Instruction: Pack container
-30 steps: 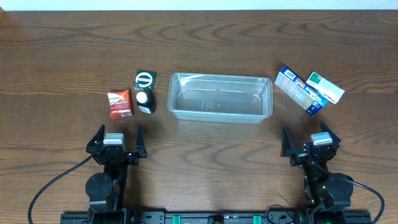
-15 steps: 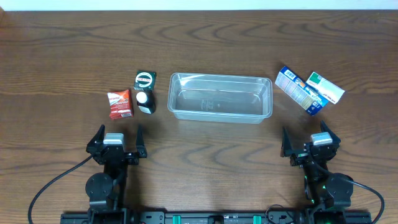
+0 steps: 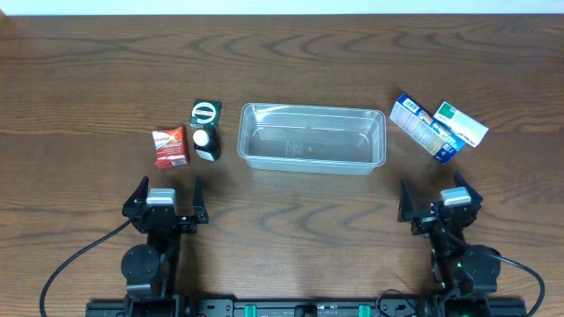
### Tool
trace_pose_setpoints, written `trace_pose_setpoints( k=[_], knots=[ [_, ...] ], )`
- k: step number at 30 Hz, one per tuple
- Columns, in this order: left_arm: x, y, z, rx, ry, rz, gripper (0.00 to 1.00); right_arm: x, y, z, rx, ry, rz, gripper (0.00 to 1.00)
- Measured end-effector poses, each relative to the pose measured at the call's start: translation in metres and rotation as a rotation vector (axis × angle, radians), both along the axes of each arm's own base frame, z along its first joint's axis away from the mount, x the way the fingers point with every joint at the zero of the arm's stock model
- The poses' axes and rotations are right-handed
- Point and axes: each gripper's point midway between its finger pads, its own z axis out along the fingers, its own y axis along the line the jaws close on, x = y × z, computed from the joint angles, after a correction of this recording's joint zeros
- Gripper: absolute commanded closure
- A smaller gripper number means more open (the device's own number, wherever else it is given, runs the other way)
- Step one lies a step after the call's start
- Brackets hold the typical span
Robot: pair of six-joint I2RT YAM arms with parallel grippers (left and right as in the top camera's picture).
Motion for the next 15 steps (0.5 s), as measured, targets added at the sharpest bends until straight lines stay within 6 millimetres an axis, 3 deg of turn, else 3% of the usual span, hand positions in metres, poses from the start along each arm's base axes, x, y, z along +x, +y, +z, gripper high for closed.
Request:
trace_pose_setpoints(
  k=[9,13,15],
  knots=[
    [0.0,0.0,0.0,0.0,0.0,0.0,0.02,-0.001,0.006,0.005,0.002,-0.019,0.032,0.01],
    [0.0,0.0,0.0,0.0,0.0,0.0,0.02,-0.004,0.013,0.003,0.006,0.044,0.077,0.01],
    [0.0,0.0,0.0,0.0,0.0,0.0,0.02,-0.005,0.016,0.013,0.009,0.09,0.094,0.01]
  ],
)
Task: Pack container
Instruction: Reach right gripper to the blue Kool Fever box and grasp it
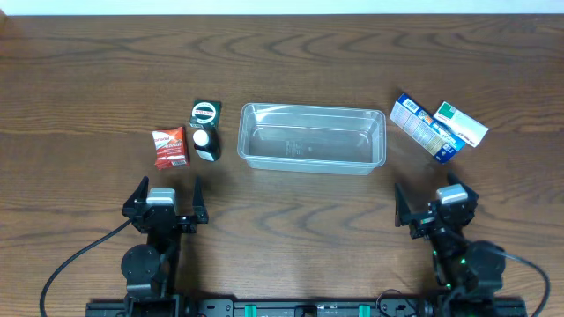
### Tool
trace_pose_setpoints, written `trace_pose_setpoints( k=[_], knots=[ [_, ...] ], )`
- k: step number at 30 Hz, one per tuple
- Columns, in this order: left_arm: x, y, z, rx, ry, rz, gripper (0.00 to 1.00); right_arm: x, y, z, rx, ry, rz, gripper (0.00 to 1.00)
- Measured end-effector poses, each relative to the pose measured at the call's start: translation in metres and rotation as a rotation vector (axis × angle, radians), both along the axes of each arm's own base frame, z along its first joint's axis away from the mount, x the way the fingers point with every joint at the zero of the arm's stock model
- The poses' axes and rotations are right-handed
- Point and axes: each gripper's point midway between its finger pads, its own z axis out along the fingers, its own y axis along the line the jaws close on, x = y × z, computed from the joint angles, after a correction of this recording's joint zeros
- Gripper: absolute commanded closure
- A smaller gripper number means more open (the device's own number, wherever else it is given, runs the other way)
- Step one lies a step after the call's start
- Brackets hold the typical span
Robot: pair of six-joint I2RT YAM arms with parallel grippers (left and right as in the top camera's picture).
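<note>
A clear plastic container [313, 136] lies empty in the middle of the table. To its left are a red packet [169, 147], a dark packet with a green round label [204, 112] and a small black-and-white item [206, 143]. To its right, a blue packet [421, 128] and a white-and-green packet [462, 124] lie side by side. My left gripper [167, 197] is open near the front edge, below the red packet. On the other side, my right gripper [434, 202] stands open below the blue packet. Neither holds anything.
The brown wooden table [291, 53] stretches away behind the container. The arm bases and cables sit along the front edge [282, 306].
My right gripper has shifted slightly forward and to the left, towards the table's middle. The left gripper and all the objects are where they were.
</note>
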Motion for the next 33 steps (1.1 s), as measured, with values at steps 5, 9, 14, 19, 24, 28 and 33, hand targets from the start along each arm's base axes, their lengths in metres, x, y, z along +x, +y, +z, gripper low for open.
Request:
trace_pose_setpoints(
  k=[5,9,14,19,24,28,33],
  knots=[
    [0.0,0.0,0.0,0.0,0.0,0.0,0.02,0.015,0.007,0.056,0.008,0.108,0.043,0.01],
    [0.0,0.0,0.0,0.0,0.0,0.0,0.02,0.041,0.016,0.098,0.016,0.262,0.09,0.01],
    [0.0,0.0,0.0,0.0,0.0,0.0,0.02,0.066,0.018,0.119,0.001,0.484,0.109,0.01],
    [0.0,0.0,0.0,0.0,0.0,0.0,0.02,0.082,0.002,0.126,-0.073,0.584,0.041,0.01],
    [0.0,0.0,0.0,0.0,0.0,0.0,0.02,0.09,-0.014,0.12,-0.189,0.59,0.017,0.01],
    [0.0,0.0,0.0,0.0,0.0,0.0,0.02,0.104,-0.037,0.105,-0.243,0.622,-0.01,0.01],
    [0.0,0.0,0.0,0.0,0.0,0.0,0.02,0.121,-0.056,0.068,-0.27,0.713,0.029,0.01]
  ],
)
